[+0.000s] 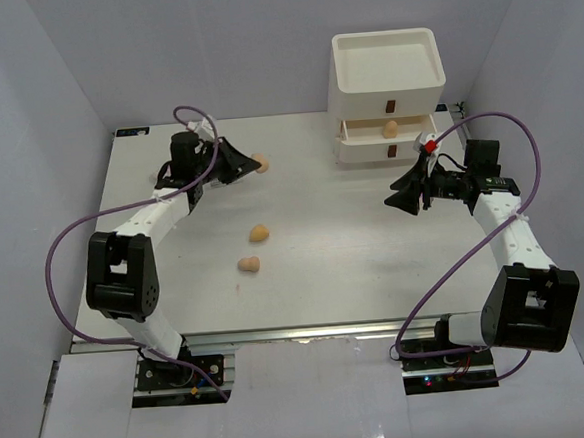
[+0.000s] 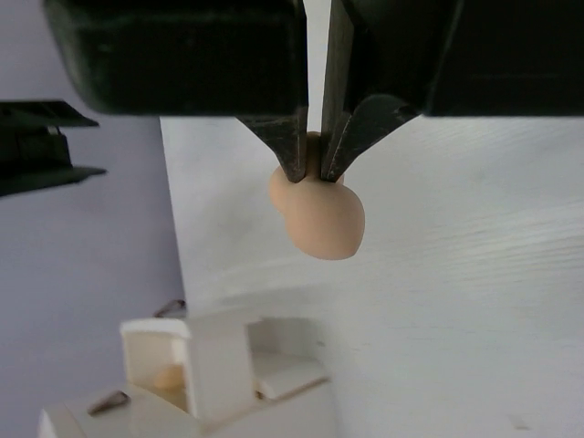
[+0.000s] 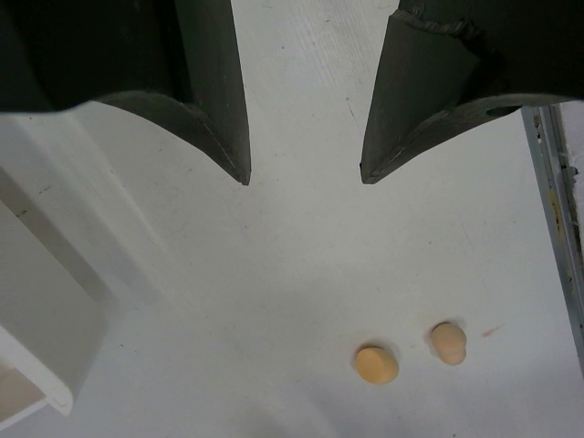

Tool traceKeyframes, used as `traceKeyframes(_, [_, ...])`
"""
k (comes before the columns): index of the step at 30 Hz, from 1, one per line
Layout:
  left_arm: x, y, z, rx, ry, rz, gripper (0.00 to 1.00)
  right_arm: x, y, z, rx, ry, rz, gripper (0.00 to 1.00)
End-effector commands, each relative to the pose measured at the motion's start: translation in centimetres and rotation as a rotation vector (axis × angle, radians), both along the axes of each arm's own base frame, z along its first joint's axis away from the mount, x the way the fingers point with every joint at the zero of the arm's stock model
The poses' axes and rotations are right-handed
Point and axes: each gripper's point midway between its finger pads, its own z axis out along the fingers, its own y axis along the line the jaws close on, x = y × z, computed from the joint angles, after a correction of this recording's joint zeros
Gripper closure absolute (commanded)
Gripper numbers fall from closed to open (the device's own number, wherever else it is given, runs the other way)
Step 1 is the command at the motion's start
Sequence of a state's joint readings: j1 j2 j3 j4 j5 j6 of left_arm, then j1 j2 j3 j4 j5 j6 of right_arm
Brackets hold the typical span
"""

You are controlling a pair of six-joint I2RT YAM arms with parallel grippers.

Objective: Organize the makeup

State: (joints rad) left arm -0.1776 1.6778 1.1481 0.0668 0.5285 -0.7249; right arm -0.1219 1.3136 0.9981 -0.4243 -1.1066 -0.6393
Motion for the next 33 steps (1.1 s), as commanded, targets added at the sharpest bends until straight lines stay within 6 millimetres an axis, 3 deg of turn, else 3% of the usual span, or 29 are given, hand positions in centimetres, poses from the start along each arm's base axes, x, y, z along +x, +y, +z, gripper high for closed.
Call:
traceKeyframes(1, [-1.1,-8.5,6.2,-0.081,-0.201,-0.314,1.0,-0.5,-0.4,1.0,0.023,-0.028,0.001,0.42])
traceKeyframes(4, [0.1,-12.0,7.4,-0.091,-0.254,-0.362,1.0,-0.5,-0.6,1.0,0.028,-0.029,-0.009,0.42])
traceKeyframes(6, [1.0,-14.5,9.4,-0.106,-0.313,-0.373,1.0,-0.5,-0.7,1.0,0.033,-0.027,-0.013,0.42])
traceKeyframes(7, [2.0,-15.2,8.6,-0.105,-0.307,-0.352,1.0,-0.5,-0.9,1.0,0.034,-0.024,-0.02,0.42])
traceKeyframes(11, [3.6,-18.4,10.4,-0.141,-0.375,-0.325,1.0,-0.3,-1.1,1.0,0.036,-0.027,-0.027,0.42])
traceKeyframes(13, [4.6,-20.0,9.9,-0.136,-0.389,-0.303,1.0,-0.3,-1.2,0.9,0.037,-0.024,-0.032,0.42])
traceKeyframes(17, [6.0,-22.8,11.9,-0.112,-0.492,-0.3,1.0,-0.1,-1.6,0.9,0.037,-0.024,-0.044,0.42])
traceKeyframes(19, [7.2,-24.0,10.4,-0.08,-0.5,-0.301,1.0,-0.1,-1.7,1.0,0.041,-0.025,-0.046,0.42])
traceKeyframes(20, [7.3,-24.3,10.7,-0.071,-0.519,-0.306,1.0,-0.1,-1.8,1.0,0.041,-0.025,-0.047,0.42])
traceKeyframes(28, [8.8,-25.6,7.3,-0.008,-0.533,-0.257,1.0,0.0,-2.0,0.8,0.043,-0.02,-0.054,0.42])
traceKeyframes(33, [9.3,-26.8,6.7,-0.006,-0.538,-0.214,1.0,0.0,-2.1,0.7,0.046,-0.017,-0.057,0.42])
